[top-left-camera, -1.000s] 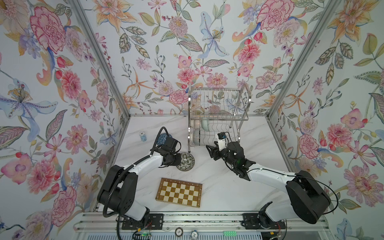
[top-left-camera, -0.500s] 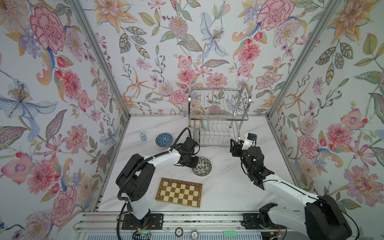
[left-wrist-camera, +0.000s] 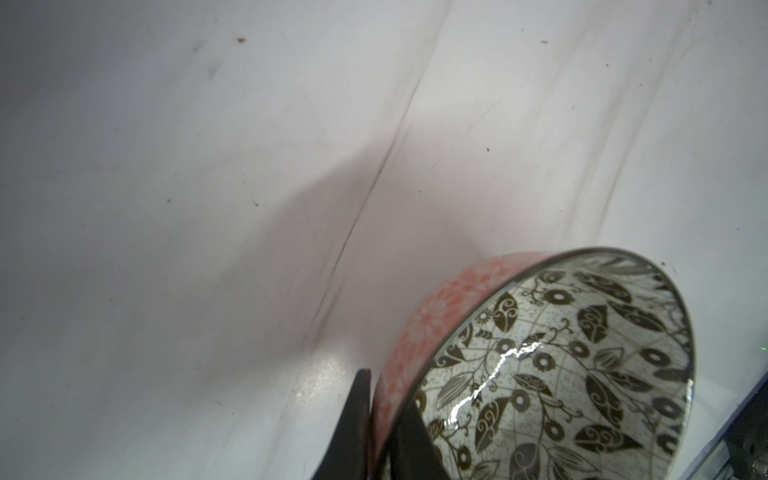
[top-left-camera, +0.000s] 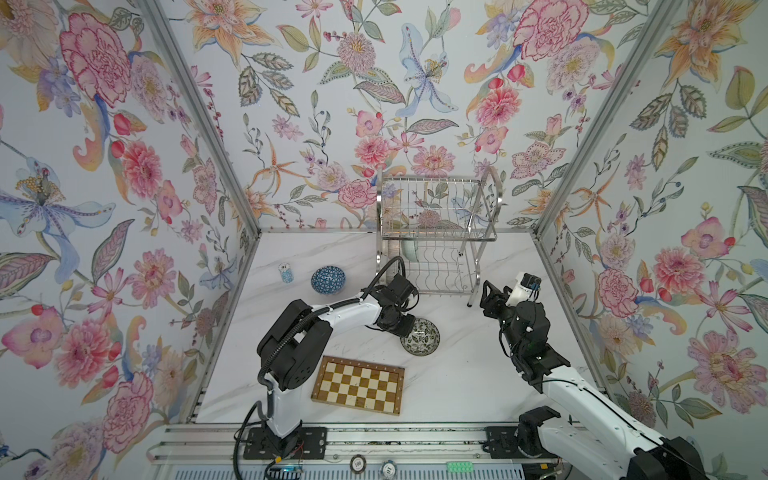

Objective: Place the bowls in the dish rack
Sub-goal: 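Carry the leaf-pattern bowl with the left gripper toward the right gripper and set it down, then open and withdraw the left gripper while the right gripper approaches the bowl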

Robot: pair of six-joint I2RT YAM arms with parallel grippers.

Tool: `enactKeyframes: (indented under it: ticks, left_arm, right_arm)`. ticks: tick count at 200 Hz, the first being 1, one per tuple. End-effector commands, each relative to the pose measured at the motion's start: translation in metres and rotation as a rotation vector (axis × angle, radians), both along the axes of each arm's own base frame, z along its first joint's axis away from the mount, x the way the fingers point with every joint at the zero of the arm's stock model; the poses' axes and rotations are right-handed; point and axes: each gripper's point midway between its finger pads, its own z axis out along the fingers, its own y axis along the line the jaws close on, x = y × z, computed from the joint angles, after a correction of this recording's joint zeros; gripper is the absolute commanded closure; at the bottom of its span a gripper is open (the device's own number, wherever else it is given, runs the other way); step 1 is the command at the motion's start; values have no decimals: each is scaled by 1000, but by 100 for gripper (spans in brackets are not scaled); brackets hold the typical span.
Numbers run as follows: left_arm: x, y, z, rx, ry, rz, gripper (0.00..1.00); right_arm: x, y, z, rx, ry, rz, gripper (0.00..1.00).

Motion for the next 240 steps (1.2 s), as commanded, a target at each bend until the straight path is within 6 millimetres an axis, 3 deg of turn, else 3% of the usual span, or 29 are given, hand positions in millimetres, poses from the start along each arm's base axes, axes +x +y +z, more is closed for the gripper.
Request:
enactKeyframes:
  ticks: [1, 74, 150, 190, 193, 202, 234, 240]
  left_arm:
    - [-4, -7, 6, -10, 8, -39, 75]
    - [-1, 2, 41, -70, -50, -29, 32]
    - [16, 45, 75, -193, -74, 72, 6]
    - [17, 76, 81, -196, -78, 107, 1]
    - [17, 79, 91, -210, -99, 108, 1]
    - [17, 86, 96, -215, -105, 117, 1]
    - [23, 110, 109, -243, -139, 161, 1]
    - [25, 115, 111, -244, -143, 171, 1]
  right_arm:
    - [-2, -5, -4, 1, 21, -15, 35]
    - [7, 6, 4, -4, 36, 35, 35]
    - [17, 31, 4, -23, 75, 147, 34]
    - [18, 80, -3, -93, 121, 358, 34]
    - [17, 85, -4, -101, 125, 374, 34]
    - [15, 99, -7, -131, 137, 431, 34]
    - [-2, 154, -22, -278, 195, 659, 34]
    - [-12, 171, -27, -307, 204, 728, 34]
